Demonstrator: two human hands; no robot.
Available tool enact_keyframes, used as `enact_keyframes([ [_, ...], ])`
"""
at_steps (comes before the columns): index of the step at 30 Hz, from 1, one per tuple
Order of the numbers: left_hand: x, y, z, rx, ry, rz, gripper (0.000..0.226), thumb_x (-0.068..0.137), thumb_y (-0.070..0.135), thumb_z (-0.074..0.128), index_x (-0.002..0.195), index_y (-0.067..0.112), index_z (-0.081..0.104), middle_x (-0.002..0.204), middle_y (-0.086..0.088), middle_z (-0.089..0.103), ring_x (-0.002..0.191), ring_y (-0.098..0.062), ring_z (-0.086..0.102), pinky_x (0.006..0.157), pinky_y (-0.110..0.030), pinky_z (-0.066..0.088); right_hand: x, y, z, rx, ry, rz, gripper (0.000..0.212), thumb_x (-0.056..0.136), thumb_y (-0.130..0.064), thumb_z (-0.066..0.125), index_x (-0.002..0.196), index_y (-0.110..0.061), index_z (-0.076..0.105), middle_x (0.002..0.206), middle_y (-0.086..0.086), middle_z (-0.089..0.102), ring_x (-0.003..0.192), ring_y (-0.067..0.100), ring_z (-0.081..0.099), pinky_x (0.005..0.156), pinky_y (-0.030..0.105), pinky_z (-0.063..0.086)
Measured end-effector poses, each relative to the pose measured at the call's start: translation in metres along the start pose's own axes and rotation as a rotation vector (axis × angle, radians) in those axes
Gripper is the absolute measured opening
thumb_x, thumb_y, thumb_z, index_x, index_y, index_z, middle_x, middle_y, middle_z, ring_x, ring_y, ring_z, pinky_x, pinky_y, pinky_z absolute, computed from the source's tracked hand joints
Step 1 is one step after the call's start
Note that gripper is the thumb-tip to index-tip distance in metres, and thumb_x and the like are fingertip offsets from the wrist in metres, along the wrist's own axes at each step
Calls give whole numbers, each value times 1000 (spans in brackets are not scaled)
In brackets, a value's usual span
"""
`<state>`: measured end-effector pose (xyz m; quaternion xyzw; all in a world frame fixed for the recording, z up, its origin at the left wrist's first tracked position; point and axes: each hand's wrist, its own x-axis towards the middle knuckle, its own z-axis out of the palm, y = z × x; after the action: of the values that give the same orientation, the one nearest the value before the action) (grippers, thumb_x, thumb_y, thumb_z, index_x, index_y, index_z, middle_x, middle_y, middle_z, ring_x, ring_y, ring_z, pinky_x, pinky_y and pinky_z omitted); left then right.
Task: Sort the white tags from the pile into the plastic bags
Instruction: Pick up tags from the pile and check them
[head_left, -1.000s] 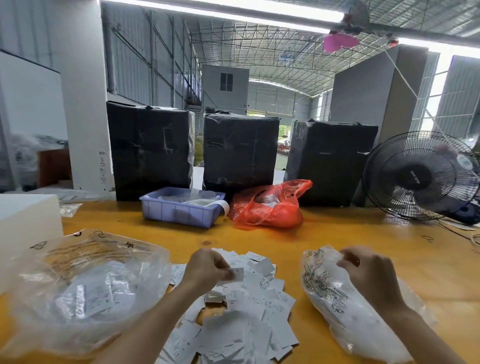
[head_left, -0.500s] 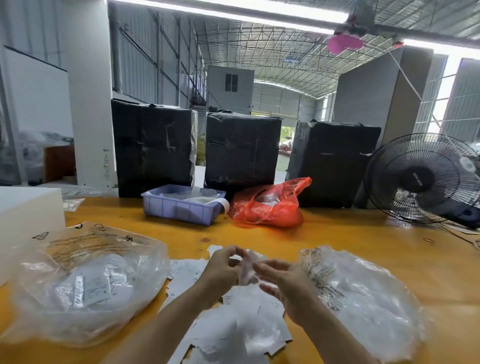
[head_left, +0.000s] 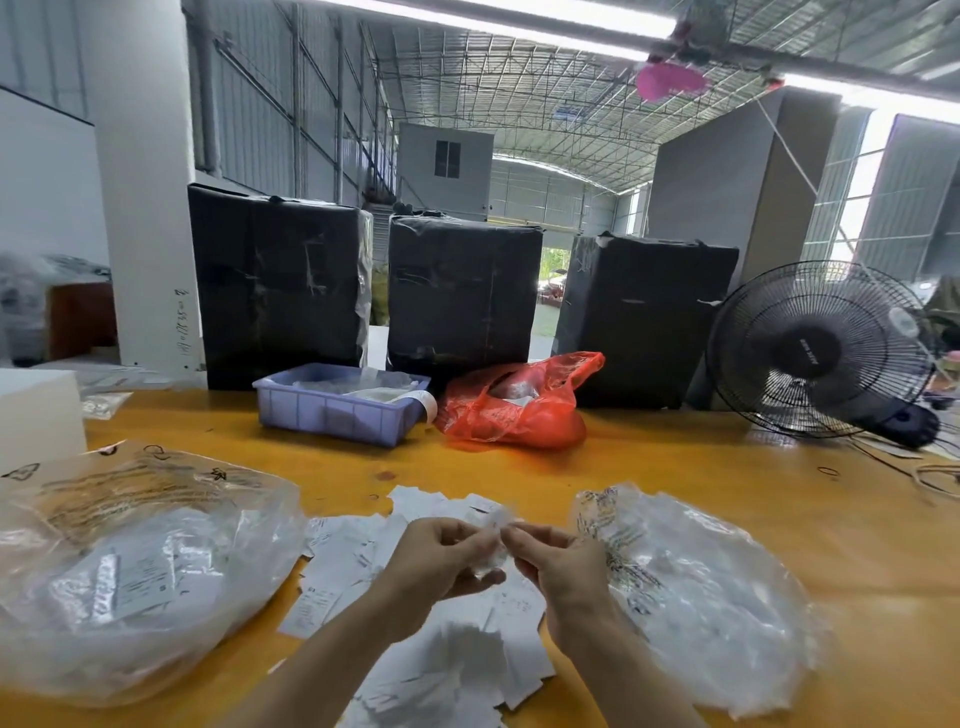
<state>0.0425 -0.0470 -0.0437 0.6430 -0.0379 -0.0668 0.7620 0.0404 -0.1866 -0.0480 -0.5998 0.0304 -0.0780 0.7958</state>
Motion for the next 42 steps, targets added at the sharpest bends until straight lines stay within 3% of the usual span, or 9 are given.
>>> enact_keyframes([
  [9,0,-10,-14,1,137,30,14,77,6,74,72,0,63,73,-16,69,67,-19,67,61,-21,54,5,6,-8,77,100,9,11,77,-8,73,71,0,69,65,7,70,63,13,65,61,23,51],
  [15,-1,-7,-14,-91,39,11,15,73,5,75,80,-3,64,87,-20,73,79,-27,72,62,-22,56,5,6,-19,-198,141,-250,22,82,6,65,75,-14,70,76,5,70,71,16,65,63,24,57],
  [17,-2,-9,-12,-54,1,5,20,68,11,77,79,-2,66,86,-19,73,75,-24,72,62,-21,55,5,6,-19,-336,94,-312,23,86,1,61,75,-15,71,77,5,70,72,9,64,65,20,55],
  [22,-5,-5,-12,96,-97,33,30,68,28,77,76,0,69,73,-13,71,63,-15,66,60,-20,51,-2,2,-13,-268,-248,-175,43,78,-41,66,74,2,72,75,23,69,73,31,67,75,37,56],
  [25,-9,-2,-10,156,-125,44,32,72,36,72,74,3,70,69,-10,70,60,-13,63,58,-21,50,-4,-1,-13,-140,-365,-102,37,70,-30,73,78,6,73,80,25,70,74,34,68,71,33,56],
  [28,-8,-3,-9,144,-57,50,50,75,41,66,84,-7,69,69,-9,70,58,-12,63,57,-19,49,-2,-4,-16,14,-373,-31,21,73,-16,69,74,5,74,76,21,69,71,27,67,67,29,56],
  [32,-7,0,-11,111,-69,29,51,73,48,65,88,-1,70,77,-11,72,63,-13,65,61,-22,52,-4,-4,-15,-187,-313,-127,12,72,-10,74,75,2,74,76,21,70,71,28,65,71,34,54],
  [38,-7,1,-14,135,-103,13,42,53,32,84,84,6,73,72,-7,68,58,-11,61,58,-20,50,-11,-4,-9,-350,-298,-225,44,51,-37,85,72,0,73,74,21,70,74,39,66,74,42,55],
  [42,-6,-1,-14,93,-85,-14,39,57,25,82,86,2,71,66,-5,66,55,-10,59,55,-18,48,-9,-4,-10,-359,-279,-228,39,55,-34,84,73,-1,73,76,22,70,78,37,67,74,42,55],
])
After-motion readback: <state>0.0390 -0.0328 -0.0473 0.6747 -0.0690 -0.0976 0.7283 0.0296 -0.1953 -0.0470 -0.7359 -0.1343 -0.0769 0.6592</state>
